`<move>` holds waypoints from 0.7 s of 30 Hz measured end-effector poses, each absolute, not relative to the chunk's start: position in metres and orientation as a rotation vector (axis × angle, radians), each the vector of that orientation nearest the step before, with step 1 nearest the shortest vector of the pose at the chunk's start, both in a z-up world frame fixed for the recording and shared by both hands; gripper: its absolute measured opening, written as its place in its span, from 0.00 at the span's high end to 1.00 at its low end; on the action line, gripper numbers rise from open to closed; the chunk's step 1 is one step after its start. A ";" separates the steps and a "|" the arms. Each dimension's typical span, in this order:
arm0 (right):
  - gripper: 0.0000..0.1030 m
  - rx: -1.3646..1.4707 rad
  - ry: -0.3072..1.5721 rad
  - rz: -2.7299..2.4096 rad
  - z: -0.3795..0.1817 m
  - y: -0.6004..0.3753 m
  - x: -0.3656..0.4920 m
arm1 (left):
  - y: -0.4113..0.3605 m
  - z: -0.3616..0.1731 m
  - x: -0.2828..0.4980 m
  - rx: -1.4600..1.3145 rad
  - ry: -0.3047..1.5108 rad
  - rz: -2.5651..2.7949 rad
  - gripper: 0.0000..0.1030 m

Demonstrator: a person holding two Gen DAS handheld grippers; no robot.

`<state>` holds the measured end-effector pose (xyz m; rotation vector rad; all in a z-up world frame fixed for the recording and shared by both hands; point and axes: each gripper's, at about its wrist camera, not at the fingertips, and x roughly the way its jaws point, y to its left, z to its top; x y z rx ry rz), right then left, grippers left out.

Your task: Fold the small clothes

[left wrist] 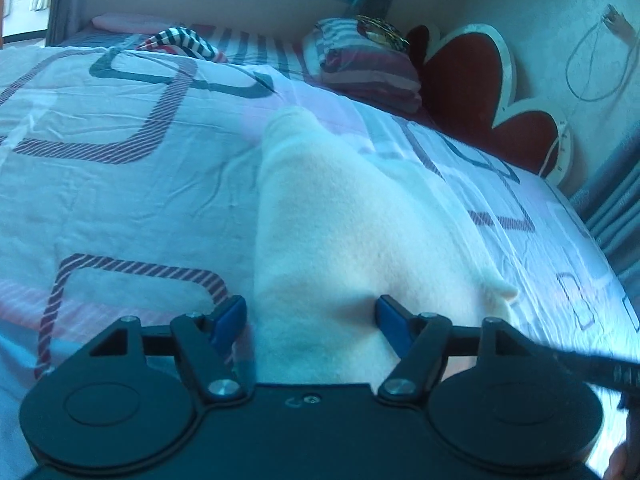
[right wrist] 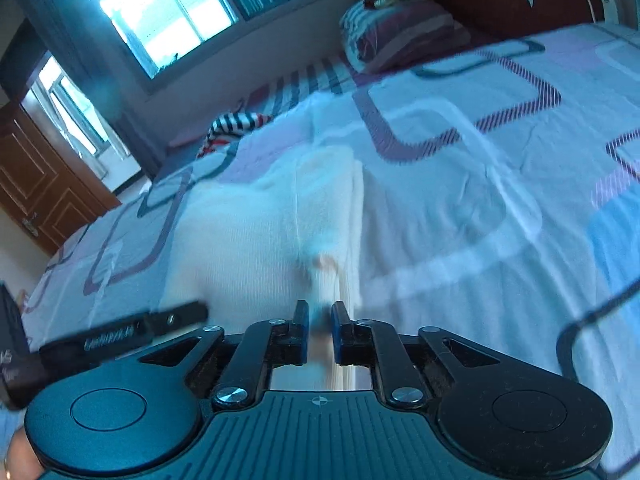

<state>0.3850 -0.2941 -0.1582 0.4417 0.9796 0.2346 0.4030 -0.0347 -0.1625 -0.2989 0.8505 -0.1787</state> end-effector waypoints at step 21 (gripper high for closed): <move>1.00 0.211 1.102 0.139 -0.176 -0.279 0.337 | -0.039 -0.163 0.380 -0.260 0.863 -0.211 0.32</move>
